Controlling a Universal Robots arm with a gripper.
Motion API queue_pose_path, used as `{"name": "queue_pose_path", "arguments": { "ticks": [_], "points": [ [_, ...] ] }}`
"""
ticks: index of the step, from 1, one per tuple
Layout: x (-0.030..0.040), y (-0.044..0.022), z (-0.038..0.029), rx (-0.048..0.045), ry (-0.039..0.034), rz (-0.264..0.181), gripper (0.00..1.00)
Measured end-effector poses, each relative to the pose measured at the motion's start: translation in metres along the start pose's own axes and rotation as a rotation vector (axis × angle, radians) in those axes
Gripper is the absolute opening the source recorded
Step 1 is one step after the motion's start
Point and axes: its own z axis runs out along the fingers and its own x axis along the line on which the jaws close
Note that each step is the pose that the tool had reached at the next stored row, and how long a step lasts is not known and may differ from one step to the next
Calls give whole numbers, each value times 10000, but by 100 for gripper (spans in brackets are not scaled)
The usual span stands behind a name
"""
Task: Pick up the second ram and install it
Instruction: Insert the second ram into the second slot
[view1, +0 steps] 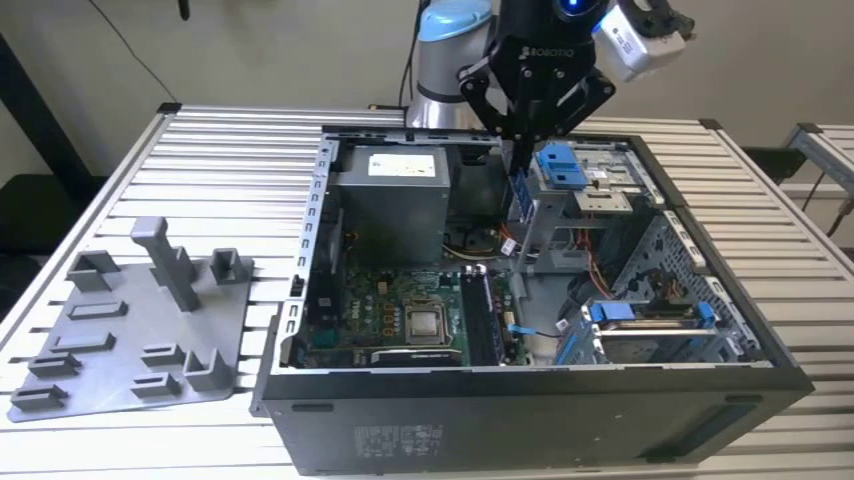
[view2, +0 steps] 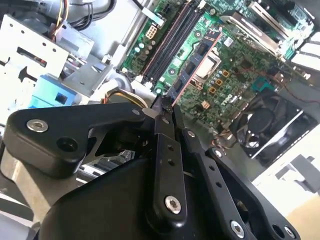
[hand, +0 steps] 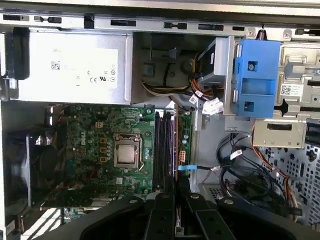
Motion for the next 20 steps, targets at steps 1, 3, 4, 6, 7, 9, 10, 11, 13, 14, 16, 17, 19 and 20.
{"name": "queue_pose_path", "arguments": {
  "ticks": [1,3,4,6,7,9,10,11,13,14,16,17,19,20],
  "points": [
    [0,0,1,1,6,136,14],
    [0,0,1,4,14,319,14],
    [0,0,1,6,16,358,14],
    [0,0,1,6,18,414,14],
    [0,0,1,6,19,416,14],
    [0,0,1,6,19,421,14],
    [0,0,1,6,19,423,14],
    [0,0,1,7,19,426,14],
    [0,1,3,6,20,427,14],
    [0,1,10,13,20,427,14],
    [0,2,33,59,18,425,14],
    [0,3,48,76,18,426,14],
    [1,4,72,110,20,425,14],
    [1,4,82,130,25,424,14]
  ]
}}
